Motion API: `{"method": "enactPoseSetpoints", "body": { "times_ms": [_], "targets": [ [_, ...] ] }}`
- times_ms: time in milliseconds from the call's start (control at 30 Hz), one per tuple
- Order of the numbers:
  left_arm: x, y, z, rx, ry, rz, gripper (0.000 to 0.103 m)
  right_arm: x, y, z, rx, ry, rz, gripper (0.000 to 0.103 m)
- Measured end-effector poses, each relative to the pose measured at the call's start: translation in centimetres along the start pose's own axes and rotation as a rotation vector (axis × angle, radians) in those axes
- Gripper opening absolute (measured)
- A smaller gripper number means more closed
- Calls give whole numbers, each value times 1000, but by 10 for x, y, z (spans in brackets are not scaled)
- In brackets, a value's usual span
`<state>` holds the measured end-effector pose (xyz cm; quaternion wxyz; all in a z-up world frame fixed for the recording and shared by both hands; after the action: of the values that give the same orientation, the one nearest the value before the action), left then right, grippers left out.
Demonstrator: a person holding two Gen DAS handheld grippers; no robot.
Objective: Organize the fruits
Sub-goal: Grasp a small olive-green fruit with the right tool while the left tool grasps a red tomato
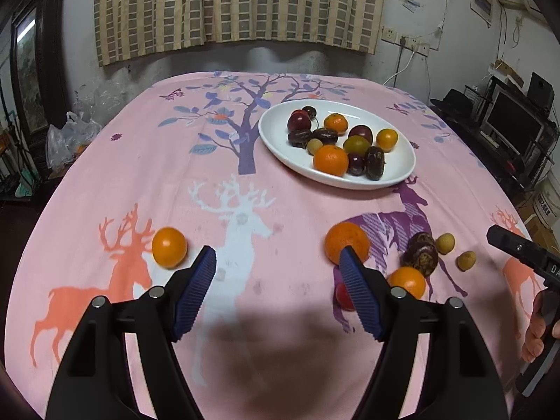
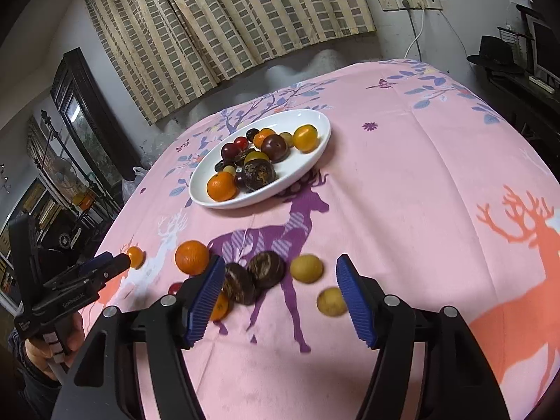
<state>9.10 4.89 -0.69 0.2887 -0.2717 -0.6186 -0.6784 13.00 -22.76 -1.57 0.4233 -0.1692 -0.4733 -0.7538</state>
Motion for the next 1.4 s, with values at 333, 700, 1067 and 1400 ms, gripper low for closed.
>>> {"method": "enactPoseSetpoints", "body": {
  "times_ms": [333, 700, 1067, 1400],
  "targets": [
    [3, -18, -64, -114, -12, -4, 76, 4, -17, -19, -26, -52, 22, 69],
    [-3, -18, -50, -106, -31, 17, 76, -6, -26, -11, 142, -188, 44, 70],
    [-19, -29, -58, -125, -78, 79, 76, -49, -26, -7, 250, -302, 120, 25],
    [-30, -25, -96, -178, -131, 98, 75, -34, -22, -13, 176, -174, 101, 25]
  ]
}}
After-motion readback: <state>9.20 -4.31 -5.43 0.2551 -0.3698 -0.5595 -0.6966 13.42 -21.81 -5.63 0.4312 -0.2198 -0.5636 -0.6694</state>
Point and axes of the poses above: each gripper's, at about its wrist camera, not at the fingertips, and x roughly against the way its jaws point, z to its left, y to its top, the point moved 3 cm from there along -x, roughly the way its jaws point, and after that the axes turned 10 degrees about -x, right-handed, at the moved point
